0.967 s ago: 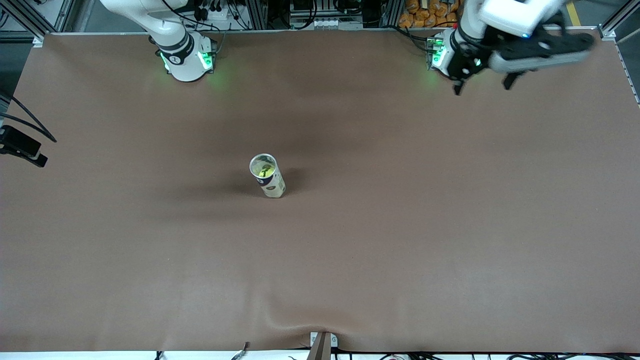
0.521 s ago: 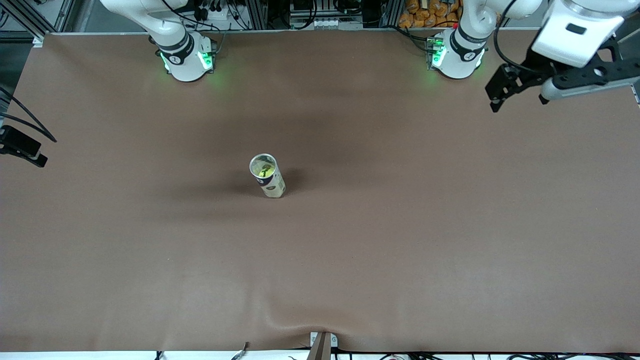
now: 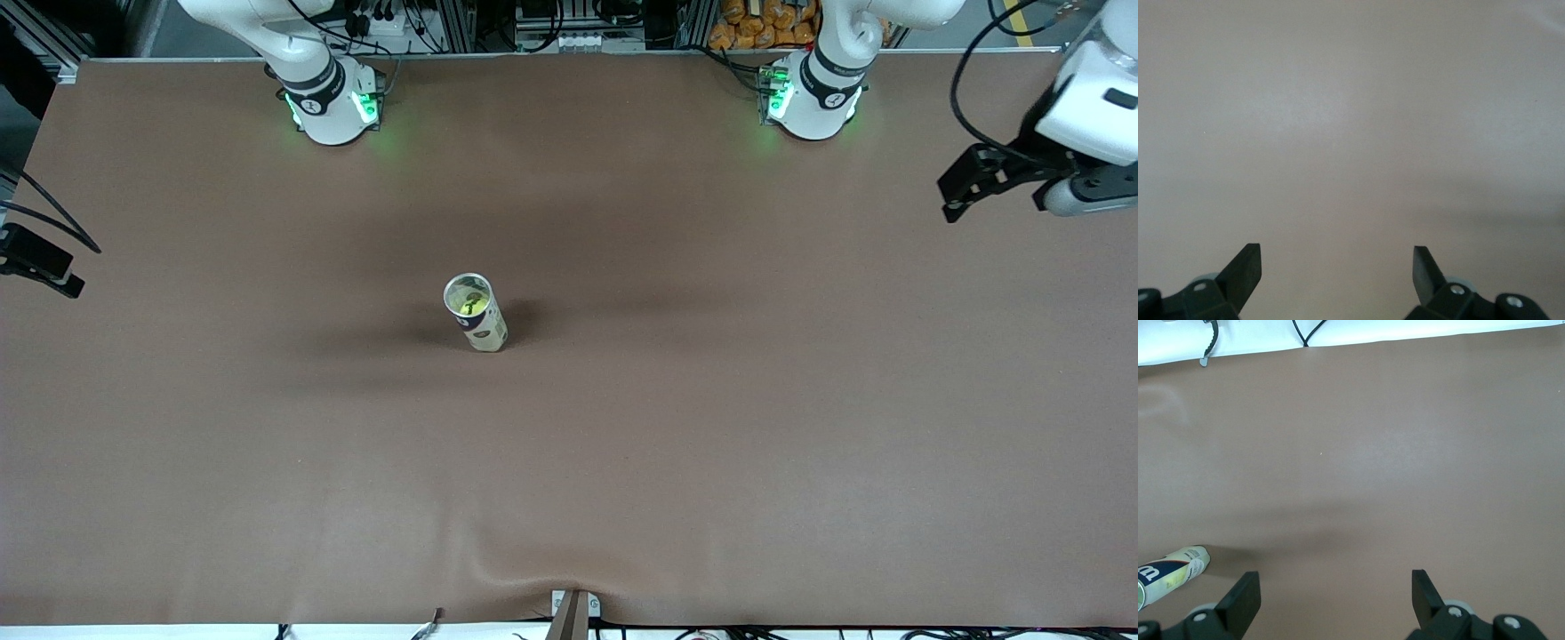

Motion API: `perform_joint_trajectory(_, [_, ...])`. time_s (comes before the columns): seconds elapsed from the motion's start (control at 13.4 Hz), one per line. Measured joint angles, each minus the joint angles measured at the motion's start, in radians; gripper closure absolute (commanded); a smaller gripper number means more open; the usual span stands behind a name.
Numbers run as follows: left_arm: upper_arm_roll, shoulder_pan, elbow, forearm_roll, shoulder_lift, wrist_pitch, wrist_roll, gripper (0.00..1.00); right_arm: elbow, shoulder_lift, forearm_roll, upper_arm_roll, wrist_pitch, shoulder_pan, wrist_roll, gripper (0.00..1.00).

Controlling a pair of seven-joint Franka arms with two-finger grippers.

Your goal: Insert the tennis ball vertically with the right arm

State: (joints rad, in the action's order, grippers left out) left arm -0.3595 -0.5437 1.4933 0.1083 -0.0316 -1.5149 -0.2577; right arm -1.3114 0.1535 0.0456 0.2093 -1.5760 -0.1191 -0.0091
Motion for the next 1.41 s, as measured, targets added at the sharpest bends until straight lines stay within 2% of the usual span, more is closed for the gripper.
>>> perform_joint_trajectory(0.3, [-0.003, 0.092, 0.0, -0.089, 0.0, 0.0, 0.125, 0.0, 0.0, 0.0, 0.0, 0.0, 0.0, 0.0, 0.0, 0.0])
perform_joint_trajectory(0.52, [0.012, 0.187, 0.001, -0.114, 0.0, 0.0, 0.231, 0.0, 0.0, 0.0, 0.001, -0.001, 0.0, 0.0, 0.0, 0.0])
perform_joint_trajectory(0.82, [0.156, 0.345, 0.002, -0.116, 0.002, 0.0, 0.265, 0.0, 0.0, 0.0, 0.003, -0.001, -0.001, 0.0, 0.0, 0.0])
perform_joint_trajectory(1.41, [0.339, 0.524, 0.029, -0.116, 0.006, 0.0, 0.265, 0.0, 0.0, 0.0, 0.004, -0.002, -0.001, -0.001, 0.0, 0.0])
